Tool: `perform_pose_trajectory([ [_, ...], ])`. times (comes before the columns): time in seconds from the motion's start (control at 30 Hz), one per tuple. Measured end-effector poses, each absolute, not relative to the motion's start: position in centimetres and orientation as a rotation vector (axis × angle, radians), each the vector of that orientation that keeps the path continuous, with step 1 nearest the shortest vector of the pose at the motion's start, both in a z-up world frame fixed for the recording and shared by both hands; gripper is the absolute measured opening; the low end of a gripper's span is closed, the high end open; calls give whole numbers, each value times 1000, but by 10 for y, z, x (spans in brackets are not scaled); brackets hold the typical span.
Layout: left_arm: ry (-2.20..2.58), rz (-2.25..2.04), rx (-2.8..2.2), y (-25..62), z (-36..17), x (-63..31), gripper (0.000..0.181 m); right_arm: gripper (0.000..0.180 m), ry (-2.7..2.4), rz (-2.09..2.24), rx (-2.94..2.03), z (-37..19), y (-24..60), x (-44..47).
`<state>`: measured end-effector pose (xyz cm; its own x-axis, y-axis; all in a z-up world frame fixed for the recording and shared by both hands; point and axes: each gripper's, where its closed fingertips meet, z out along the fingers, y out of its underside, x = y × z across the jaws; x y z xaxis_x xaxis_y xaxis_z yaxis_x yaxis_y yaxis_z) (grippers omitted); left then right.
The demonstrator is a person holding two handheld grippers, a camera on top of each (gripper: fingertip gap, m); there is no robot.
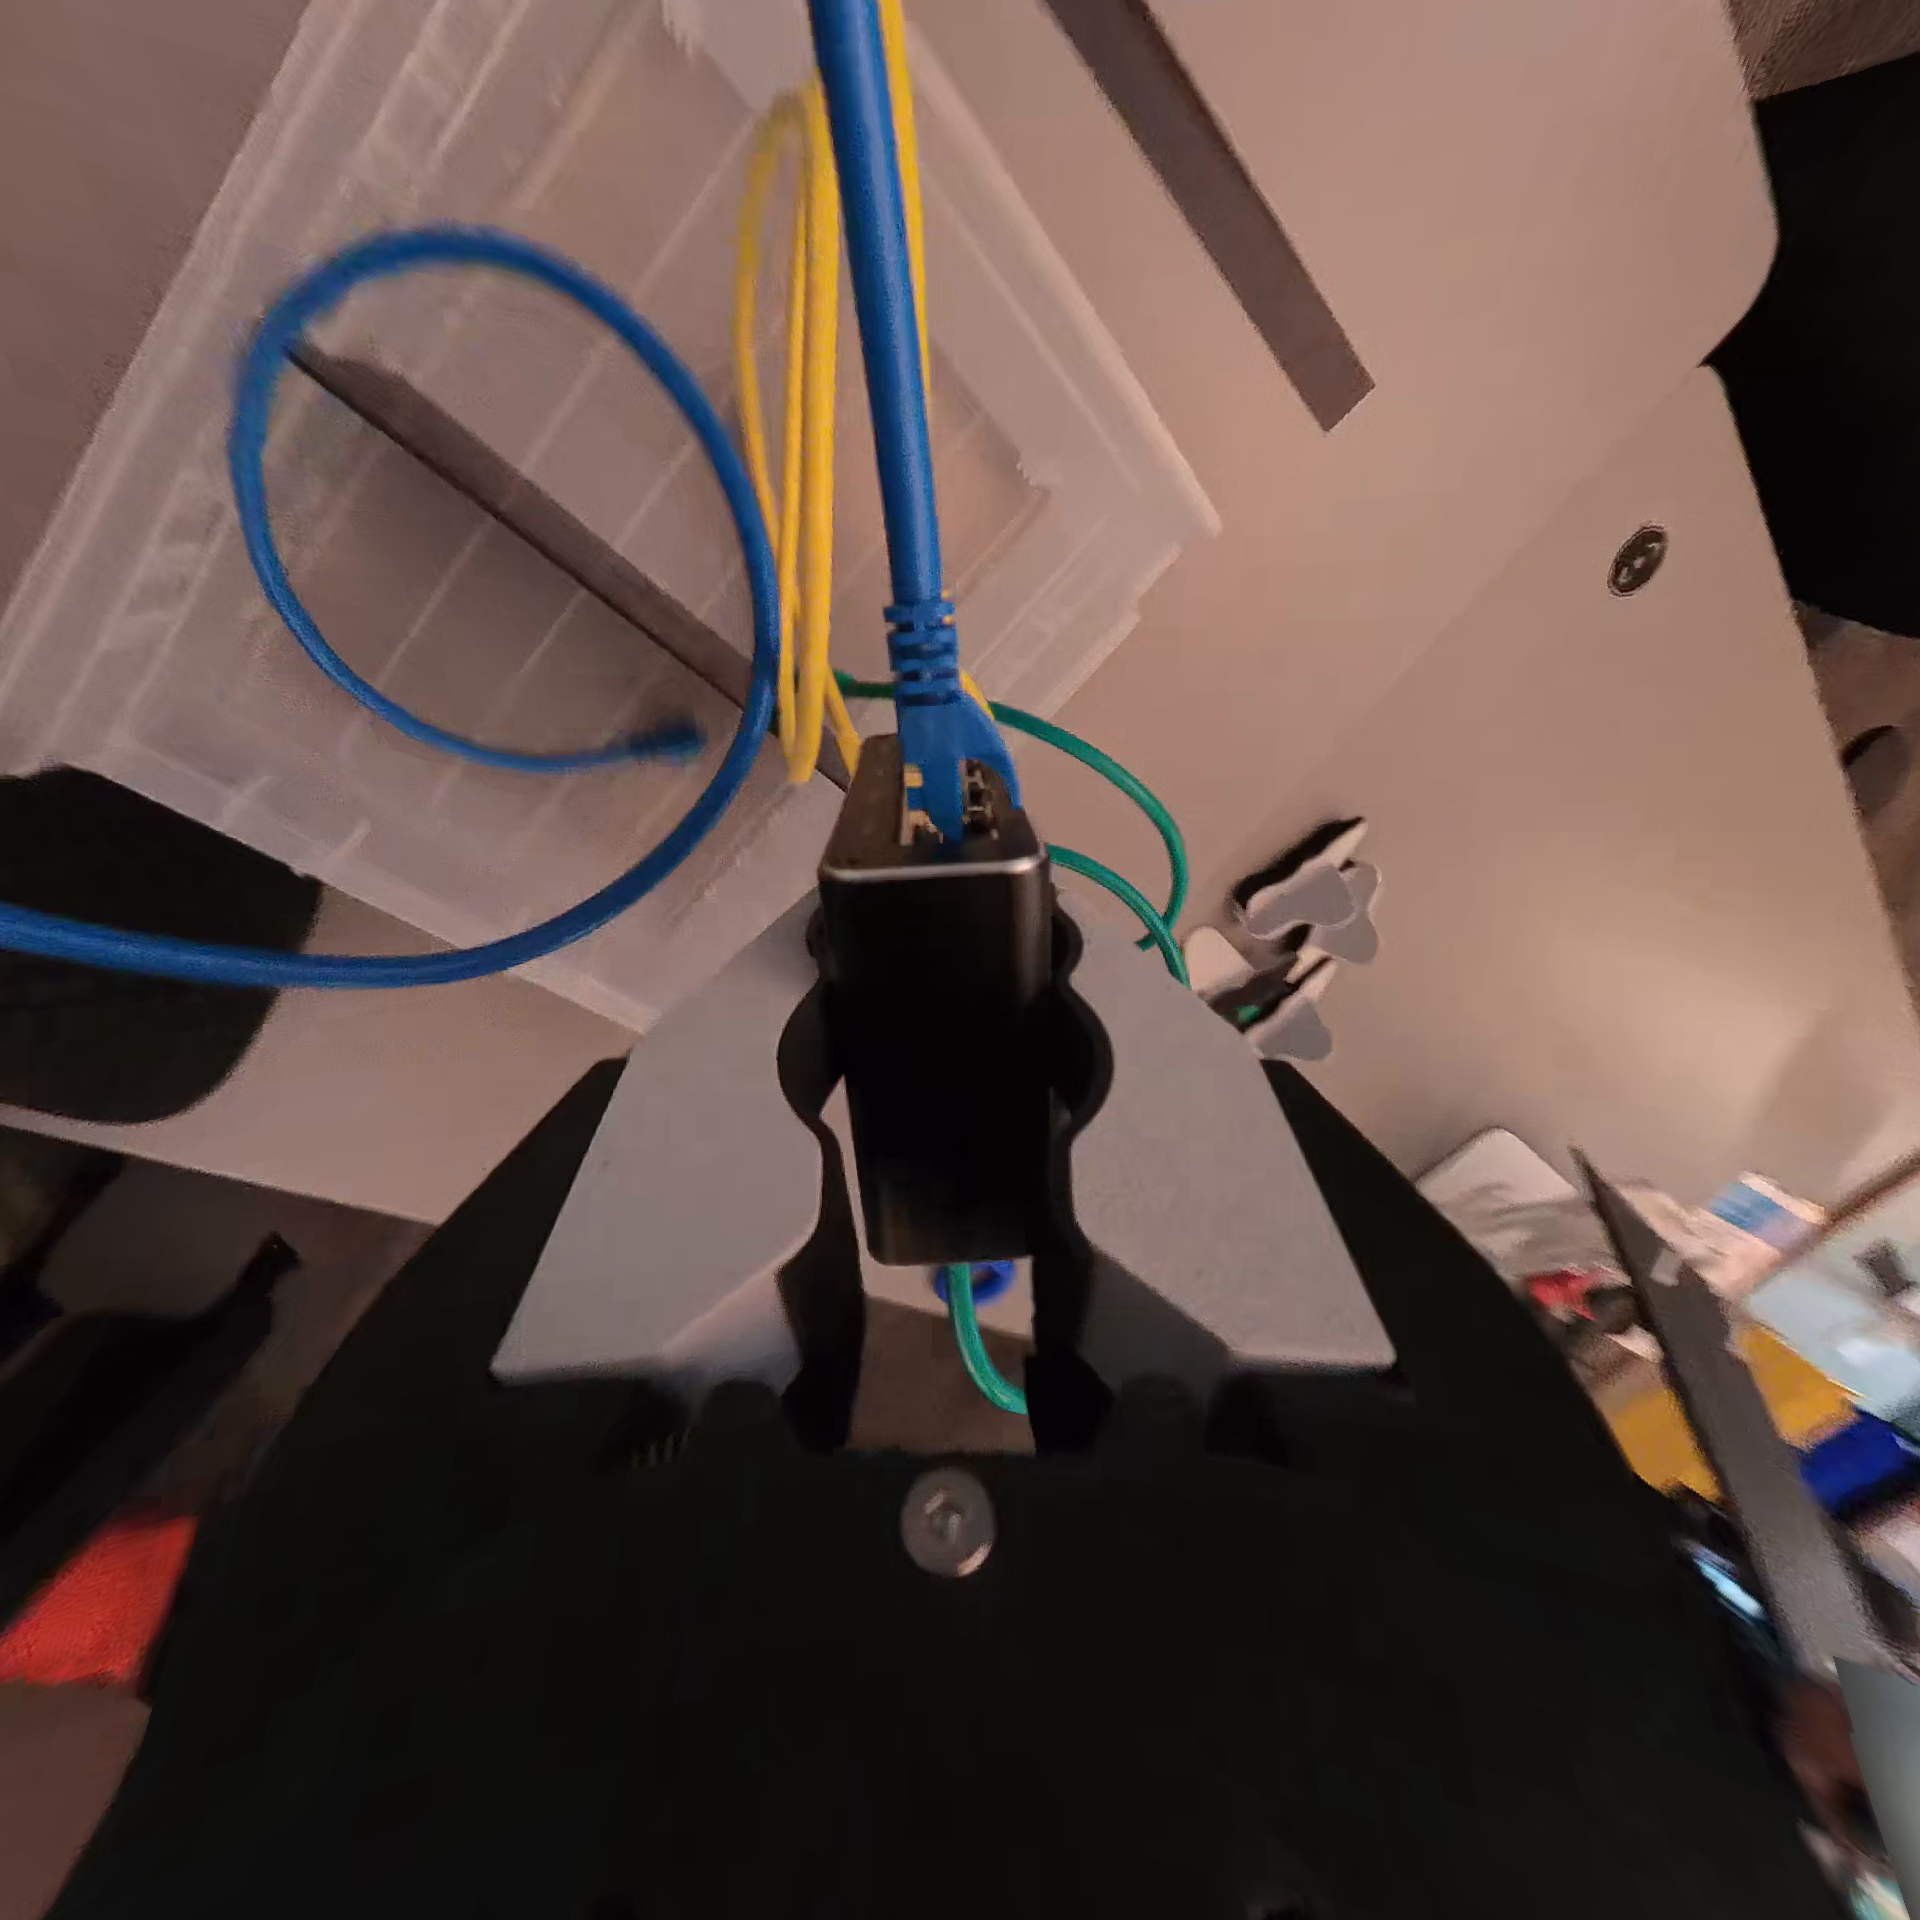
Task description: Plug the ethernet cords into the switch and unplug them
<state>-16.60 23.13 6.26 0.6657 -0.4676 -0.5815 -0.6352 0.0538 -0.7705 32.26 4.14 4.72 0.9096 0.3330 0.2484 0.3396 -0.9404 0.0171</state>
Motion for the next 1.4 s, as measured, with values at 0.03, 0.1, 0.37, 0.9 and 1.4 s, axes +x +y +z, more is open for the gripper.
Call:
perform_pose_trajectory([
  [0.03, 936, 166, -1586, 232, 61, -165, 65, 34, -587, -441, -3079, 44, 47, 319],
  [0.1, 943, 173, -1590, 233, 58, -165, 65, 35, -665, -479, -3105, 40, 67, 303],
  [0.37, 952, 190, -1603, 238, 51, -164, 64, 34, -850, -526, -3234, 45, 104, 249],
  [0.9, 1003, 183, -1603, 233, 40, -150, 63, 35, -774, -644, -3367, -81, 79, 330],
  [1.4, 1019, 156, -1591, 226, 41, -143, 63, 93, -450, -285, -2245, 48, 38, 355],
])
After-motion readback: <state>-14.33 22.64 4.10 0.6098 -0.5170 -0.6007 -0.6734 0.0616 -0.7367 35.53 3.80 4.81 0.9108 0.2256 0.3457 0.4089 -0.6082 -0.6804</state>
